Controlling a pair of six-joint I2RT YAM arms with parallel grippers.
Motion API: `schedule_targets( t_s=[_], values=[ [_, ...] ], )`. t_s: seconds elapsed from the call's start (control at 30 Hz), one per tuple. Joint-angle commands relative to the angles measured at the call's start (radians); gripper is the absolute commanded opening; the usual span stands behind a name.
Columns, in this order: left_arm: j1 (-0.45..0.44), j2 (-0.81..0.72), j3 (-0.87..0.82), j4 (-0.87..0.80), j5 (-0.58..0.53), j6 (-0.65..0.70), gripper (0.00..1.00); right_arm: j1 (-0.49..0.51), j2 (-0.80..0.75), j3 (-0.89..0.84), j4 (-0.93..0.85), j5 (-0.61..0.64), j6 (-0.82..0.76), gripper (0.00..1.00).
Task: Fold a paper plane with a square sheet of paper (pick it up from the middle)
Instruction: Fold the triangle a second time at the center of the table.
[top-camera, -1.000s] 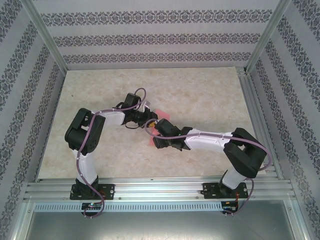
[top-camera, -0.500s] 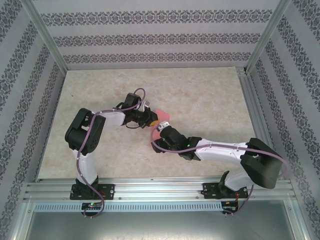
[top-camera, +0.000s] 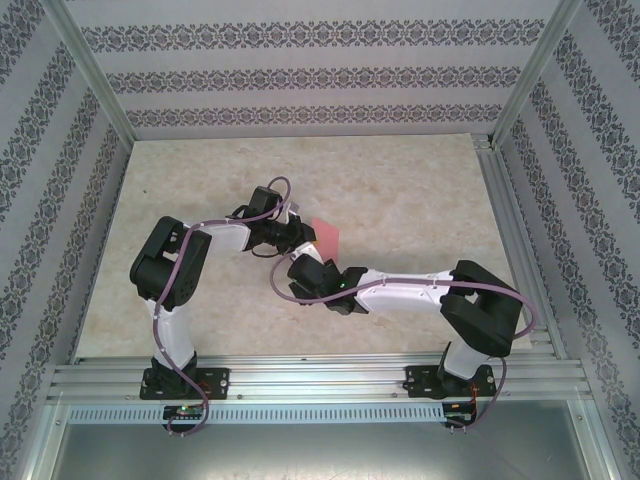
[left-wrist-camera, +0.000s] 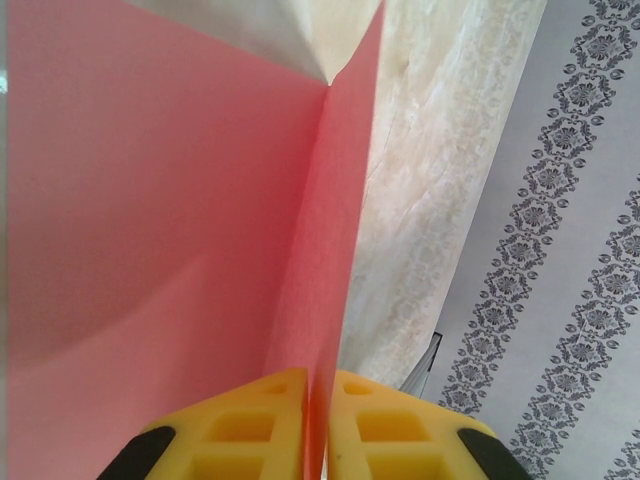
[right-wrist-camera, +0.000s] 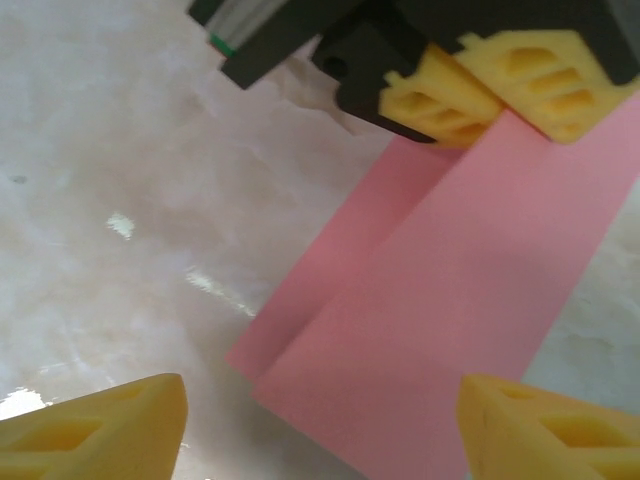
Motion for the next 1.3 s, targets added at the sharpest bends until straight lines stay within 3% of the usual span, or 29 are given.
schedule_targets(
  t_s=[0.0, 0.07, 0.57, 0.77, 1.1, 1.27],
  values=[
    [-0.01, -0.009, 0.003, 0.001, -0.01, 0.014, 0.14, -0.008, -0.032, 0.007, -0.017, 0.031, 0.022, 0.61],
    [-0.009, -0.009, 0.007, -0.007, -0.013, 0.019, 0.14, -0.02, -0.041, 0.0, -0.012, -0.004, 0.029, 0.54],
    [-0.01, -0.011, 0.024, -0.056, -0.023, 0.059, 0.15, -0.079, -0.064, 0.026, -0.062, -0.128, 0.032, 0.29],
    [-0.01, -0.011, 0.03, -0.077, -0.026, 0.074, 0.15, -0.119, -0.081, 0.017, -0.041, -0.245, 0.022, 0.22],
    [-0.009, -0.011, 0.051, -0.117, -0.034, 0.103, 0.17, -0.193, -0.082, -0.008, 0.0, -0.394, 0.014, 0.01],
    [-0.01, -0.015, 0.057, -0.129, -0.038, 0.113, 0.18, -0.224, -0.094, -0.032, 0.036, -0.458, 0.022, 0.0]
  ],
)
